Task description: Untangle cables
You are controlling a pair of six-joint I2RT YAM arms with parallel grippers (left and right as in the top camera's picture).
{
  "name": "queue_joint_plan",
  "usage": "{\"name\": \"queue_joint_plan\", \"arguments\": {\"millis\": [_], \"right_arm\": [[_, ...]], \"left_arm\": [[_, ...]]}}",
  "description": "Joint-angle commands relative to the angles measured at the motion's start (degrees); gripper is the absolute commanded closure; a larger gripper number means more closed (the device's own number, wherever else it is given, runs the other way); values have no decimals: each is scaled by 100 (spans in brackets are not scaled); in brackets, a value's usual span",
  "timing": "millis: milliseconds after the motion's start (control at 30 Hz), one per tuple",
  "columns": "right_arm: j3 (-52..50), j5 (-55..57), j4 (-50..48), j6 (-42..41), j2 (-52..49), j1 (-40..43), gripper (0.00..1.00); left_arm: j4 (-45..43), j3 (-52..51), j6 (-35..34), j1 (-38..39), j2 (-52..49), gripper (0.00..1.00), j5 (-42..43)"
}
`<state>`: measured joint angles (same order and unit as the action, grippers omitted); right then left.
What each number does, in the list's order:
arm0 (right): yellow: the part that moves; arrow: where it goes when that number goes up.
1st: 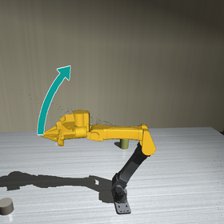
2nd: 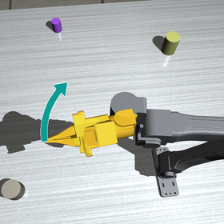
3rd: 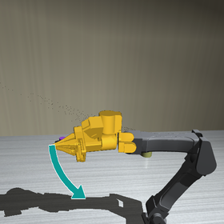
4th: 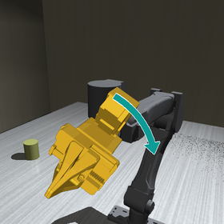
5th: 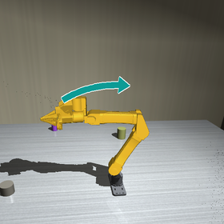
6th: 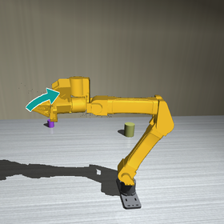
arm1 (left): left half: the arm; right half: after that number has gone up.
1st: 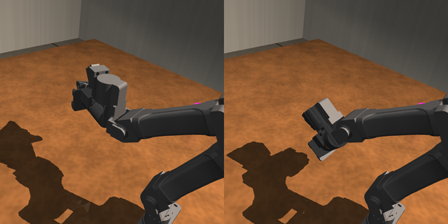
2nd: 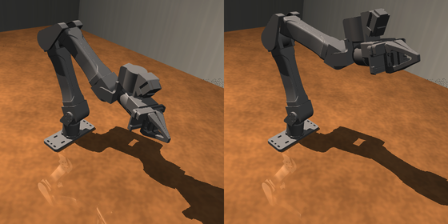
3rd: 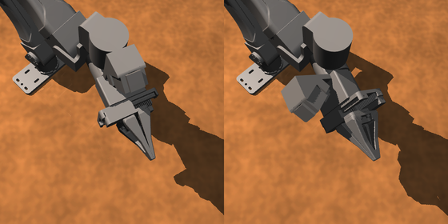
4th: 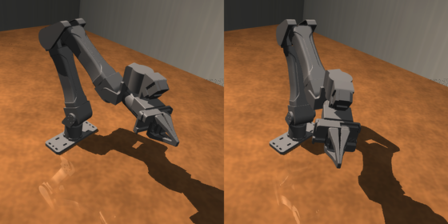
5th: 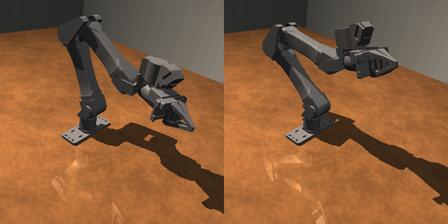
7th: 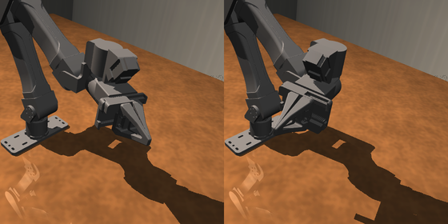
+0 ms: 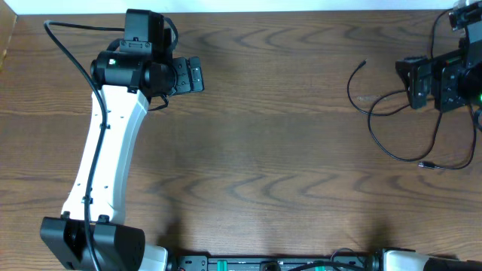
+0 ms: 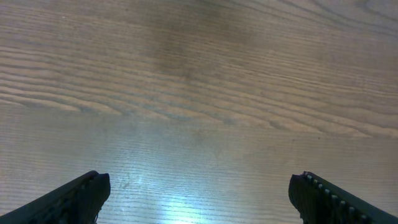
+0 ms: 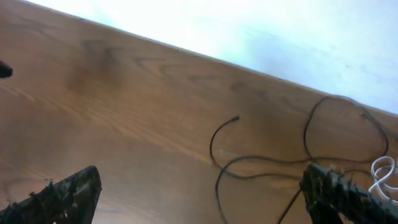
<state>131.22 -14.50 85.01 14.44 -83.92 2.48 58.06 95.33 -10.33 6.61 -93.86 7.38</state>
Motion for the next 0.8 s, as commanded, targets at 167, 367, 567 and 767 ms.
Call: {"name": "queue_joint_plan", "arguments": {"millis": [167, 367, 567, 767], "right_arm": [[-2422, 254, -2197, 146, 1027, -367, 1], [-5239, 664, -4382, -442, 2463, -588, 1], [-7945, 1311, -6352, -1215, 3934, -802, 1], [-10511, 1375, -8467, -1231, 5455, -951, 1]], "left_arm": [[9, -52, 15, 22, -37, 2, 11], [11, -52, 15, 22, -37, 2, 11], [11, -52, 15, 22, -37, 2, 11], [11, -52, 15, 22, -37, 2, 11]]}}
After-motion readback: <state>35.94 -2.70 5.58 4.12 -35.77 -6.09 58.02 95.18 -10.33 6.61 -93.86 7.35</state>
